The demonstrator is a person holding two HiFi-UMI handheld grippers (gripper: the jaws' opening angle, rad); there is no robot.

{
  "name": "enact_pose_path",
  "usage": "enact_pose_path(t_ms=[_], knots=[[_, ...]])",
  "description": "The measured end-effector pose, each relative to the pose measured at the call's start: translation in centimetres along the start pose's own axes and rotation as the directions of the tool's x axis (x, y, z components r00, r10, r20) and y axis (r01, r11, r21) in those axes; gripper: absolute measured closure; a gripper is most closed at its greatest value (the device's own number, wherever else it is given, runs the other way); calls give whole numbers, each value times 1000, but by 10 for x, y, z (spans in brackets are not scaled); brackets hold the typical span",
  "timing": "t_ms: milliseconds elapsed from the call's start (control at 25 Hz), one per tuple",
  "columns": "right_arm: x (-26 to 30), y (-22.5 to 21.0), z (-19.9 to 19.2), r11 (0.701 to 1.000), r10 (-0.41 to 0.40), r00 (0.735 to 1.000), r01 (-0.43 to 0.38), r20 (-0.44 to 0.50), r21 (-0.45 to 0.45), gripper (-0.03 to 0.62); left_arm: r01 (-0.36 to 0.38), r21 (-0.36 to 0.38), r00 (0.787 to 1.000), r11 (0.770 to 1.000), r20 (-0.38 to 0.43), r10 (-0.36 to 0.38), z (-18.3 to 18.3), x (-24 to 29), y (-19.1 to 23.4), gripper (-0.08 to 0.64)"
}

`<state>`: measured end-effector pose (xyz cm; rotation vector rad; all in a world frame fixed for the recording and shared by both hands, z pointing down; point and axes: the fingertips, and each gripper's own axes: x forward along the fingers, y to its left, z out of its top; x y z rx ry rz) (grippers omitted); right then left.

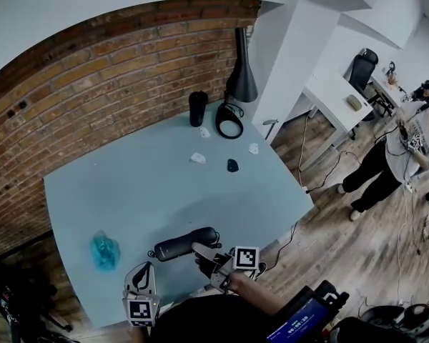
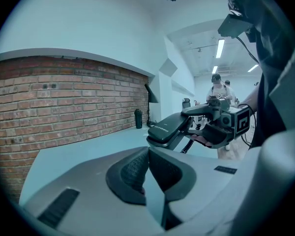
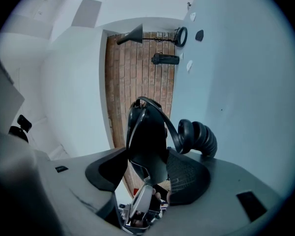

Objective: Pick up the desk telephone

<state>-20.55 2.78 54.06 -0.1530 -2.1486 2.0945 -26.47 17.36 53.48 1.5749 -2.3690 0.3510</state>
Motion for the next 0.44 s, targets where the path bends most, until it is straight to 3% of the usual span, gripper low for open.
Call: enact_pose_path(t_ms=[440], knots=[[-5,-8,-2,999,-32,999,32,-5,-13,330,26,-5,999,1000,-24,-26,-13,2,-9,531]])
